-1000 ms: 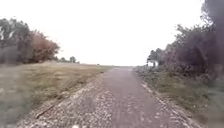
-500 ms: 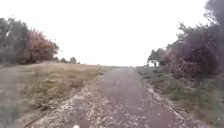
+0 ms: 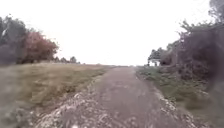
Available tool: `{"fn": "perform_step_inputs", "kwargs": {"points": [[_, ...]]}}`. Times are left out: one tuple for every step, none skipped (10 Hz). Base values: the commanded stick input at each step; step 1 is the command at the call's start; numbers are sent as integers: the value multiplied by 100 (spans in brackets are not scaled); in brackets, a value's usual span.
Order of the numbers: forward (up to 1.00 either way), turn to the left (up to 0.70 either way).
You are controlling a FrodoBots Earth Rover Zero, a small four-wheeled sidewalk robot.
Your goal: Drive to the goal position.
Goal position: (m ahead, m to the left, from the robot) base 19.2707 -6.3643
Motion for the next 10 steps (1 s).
{"fn": "perform_step_inputs", "kwargs": {"points": [[100,0],[100,0],[100,0],[100,0],[100,0],[100,0],[100,0],[100,0],[100,0],[100,0]]}}
